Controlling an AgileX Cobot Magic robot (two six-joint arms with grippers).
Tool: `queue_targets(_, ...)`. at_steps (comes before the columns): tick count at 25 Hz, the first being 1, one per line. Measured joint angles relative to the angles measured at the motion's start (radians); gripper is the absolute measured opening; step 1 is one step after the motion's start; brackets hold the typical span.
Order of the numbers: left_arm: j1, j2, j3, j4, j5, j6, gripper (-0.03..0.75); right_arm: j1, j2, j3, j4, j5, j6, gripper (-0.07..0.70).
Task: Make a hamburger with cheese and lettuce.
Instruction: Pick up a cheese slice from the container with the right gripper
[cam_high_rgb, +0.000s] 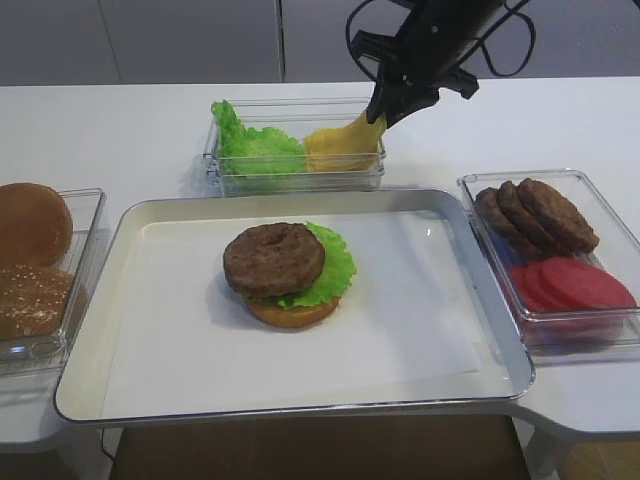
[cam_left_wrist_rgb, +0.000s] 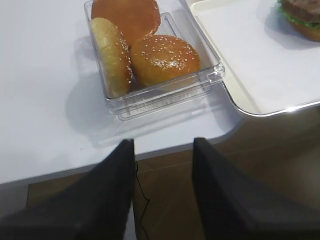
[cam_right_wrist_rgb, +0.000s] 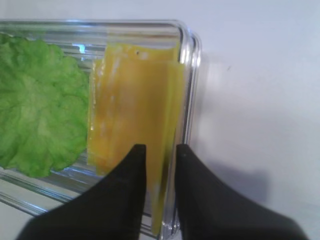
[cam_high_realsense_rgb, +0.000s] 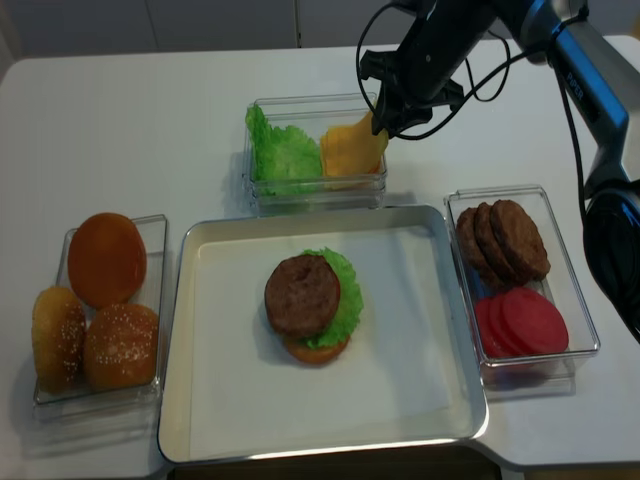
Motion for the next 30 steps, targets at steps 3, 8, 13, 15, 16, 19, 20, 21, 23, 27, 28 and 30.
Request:
queue_targets(3, 0.0, 0.0, 0.0, 0.0, 0.0, 0.0, 0.288, 0.0, 0.0, 0.0, 0.0, 0.0, 0.005, 0.157)
queue_targets(8, 0.0, 0.0, 0.0, 0.0, 0.0, 0.0, 0.288, 0.0, 0.0, 0.0, 0.0, 0.0, 0.012, 0.09)
queue_targets(13, 0.0, 0.0, 0.0, 0.0, 0.0, 0.0, 0.288, 0.0, 0.0, 0.0, -0.01, 0.0, 0.012, 0.047)
queue_targets(15, 0.0, 0.0, 0.0, 0.0, 0.0, 0.0, 0.288, 0.0, 0.0, 0.0, -0.022, 0.0, 0.012, 0.044)
queue_targets(16, 0.0, 0.0, 0.0, 0.0, 0.0, 0.0, 0.288, 0.0, 0.0, 0.0, -0.025, 0.0, 0.013, 0.044)
queue_targets(19, 0.0, 0.0, 0.0, 0.0, 0.0, 0.0, 0.288, 0.0, 0.0, 0.0, -0.026, 0.0, 0.013, 0.043)
queue_targets(20, 0.0, 0.0, 0.0, 0.0, 0.0, 0.0, 0.288, 0.0, 0.0, 0.0, -0.026, 0.0, 0.013, 0.043)
queue_targets(21, 0.0, 0.0, 0.0, 0.0, 0.0, 0.0, 0.288, 0.0, 0.0, 0.0, -0.024, 0.0, 0.015, 0.043)
queue_targets(23, 0.0, 0.0, 0.0, 0.0, 0.0, 0.0, 0.288, 0.0, 0.0, 0.0, -0.018, 0.0, 0.015, 0.043)
queue_targets(27, 0.0, 0.0, 0.0, 0.0, 0.0, 0.0, 0.288, 0.0, -0.002, 0.0, -0.004, 0.0, 0.015, 0.042)
queue_targets(28, 0.0, 0.0, 0.0, 0.0, 0.0, 0.0, 0.288, 0.0, -0.004, 0.0, -0.001, 0.0, 0.015, 0.042)
queue_targets(30, 0.0, 0.0, 0.0, 0.0, 0.0, 0.0, 0.288, 0.0, -0.013, 0.0, -0.001, 0.0, 0.015, 0.042)
